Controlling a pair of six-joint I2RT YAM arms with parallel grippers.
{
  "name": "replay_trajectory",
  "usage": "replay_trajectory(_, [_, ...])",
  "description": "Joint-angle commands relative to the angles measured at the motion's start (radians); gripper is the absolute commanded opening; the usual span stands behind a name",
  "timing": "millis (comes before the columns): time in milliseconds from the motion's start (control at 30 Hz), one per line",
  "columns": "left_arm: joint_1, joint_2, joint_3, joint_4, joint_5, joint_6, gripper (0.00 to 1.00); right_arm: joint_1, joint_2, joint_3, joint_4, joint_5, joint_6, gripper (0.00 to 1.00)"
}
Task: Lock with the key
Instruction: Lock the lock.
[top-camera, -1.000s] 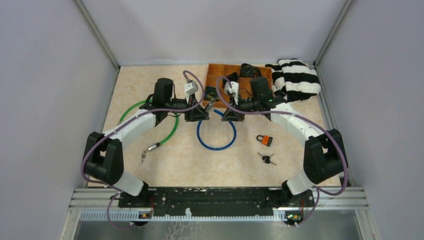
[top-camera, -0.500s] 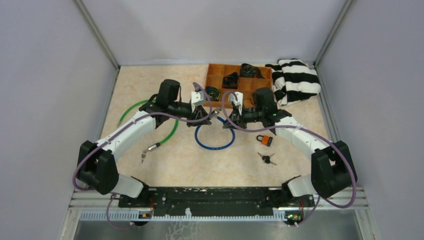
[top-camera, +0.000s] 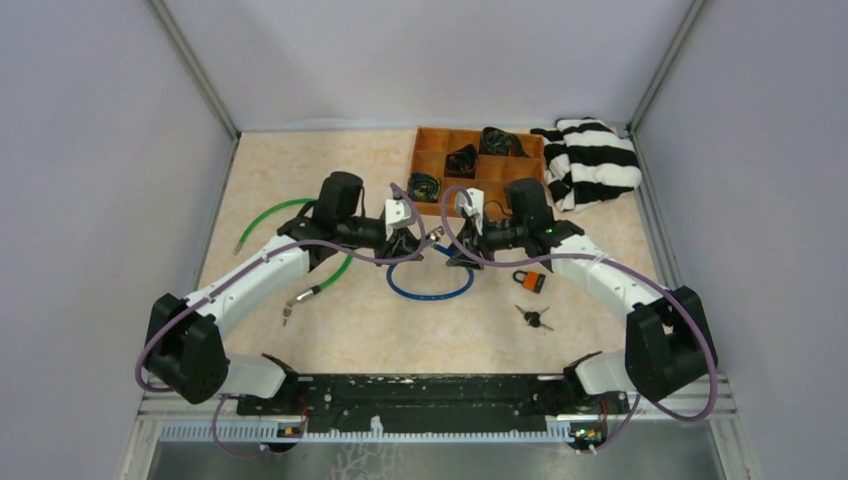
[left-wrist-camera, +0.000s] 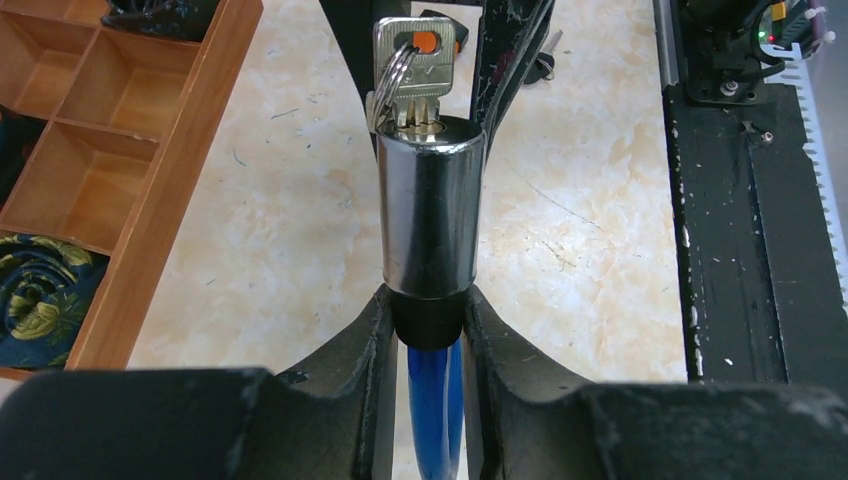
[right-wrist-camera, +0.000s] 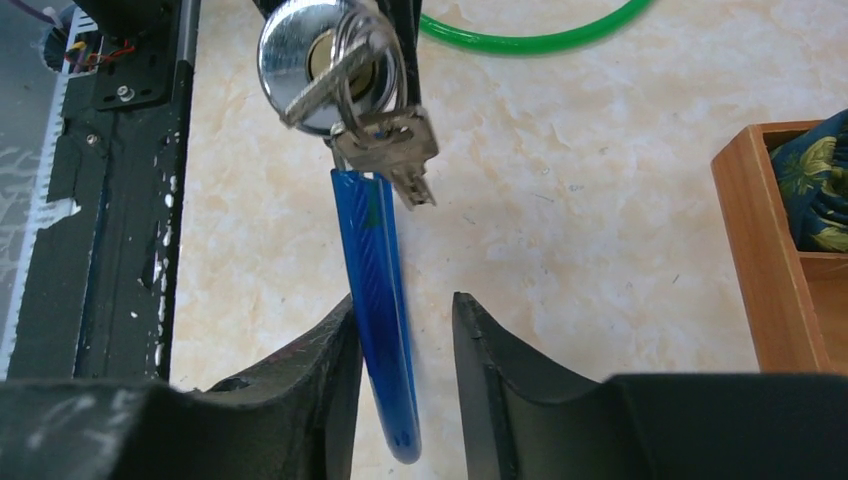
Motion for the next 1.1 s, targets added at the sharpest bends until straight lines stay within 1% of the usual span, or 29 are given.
replay_trajectory(0, [-0.016, -0.031, -0.020, 0.002, -0.010, -0.051, 0.00, 0.009, -0.040, 0.136, -0.117, 0.044, -0.042, 0.40])
replay_trajectory(100, [-0.016, -0.028, -0.013, 0.009, -0.014, -0.067, 0.00, 0.008, -0.059, 0.178, -0.224, 0.078, -0.053, 0.47])
replay_trajectory(200, [-0.018, -0.025, -0.012, 0.018, -0.023, -0.075, 0.00, 0.007, -0.088, 0.221, -0.296, 0.102, -0.036, 0.50])
replay_trajectory(300, [-0.016, -0.018, -0.008, 0.018, -0.026, -0.076, 0.00, 0.008, -0.095, 0.299, -0.375, 0.116, -0.003, 0.51])
replay_trajectory(433, [-0.017, -0.014, -0.010, 0.023, -0.026, -0.074, 0.00, 0.008, -0.082, 0.376, -0.402, 0.099, 0.094, 0.52])
replay_trajectory(600, [-0.017, -0.010, -0.004, 0.025, -0.026, -0.076, 0.00, 0.008, -0.043, 0.440, -0.390, 0.065, 0.240, 0.53])
replay_trajectory(700, [-0.017, -0.011, -0.004, 0.024, -0.030, -0.075, 0.00, 0.008, -0.014, 0.467, -0.397, 0.048, 0.278, 0.52])
replay_trajectory(833, [-0.017, -0.013, -0.008, 0.028, -0.029, -0.074, 0.00, 0.009, 0.012, 0.477, -0.382, 0.035, 0.309, 0.45])
replay_trajectory(933, [-0.017, -0.013, -0.011, 0.032, -0.032, -0.073, 0.00, 0.012, 0.027, 0.483, -0.379, 0.027, 0.319, 0.42])
replay_trajectory(1067, [-0.018, -0.016, -0.012, 0.032, -0.031, -0.073, 0.00, 0.019, 0.038, 0.487, -0.377, 0.025, 0.321, 0.40])
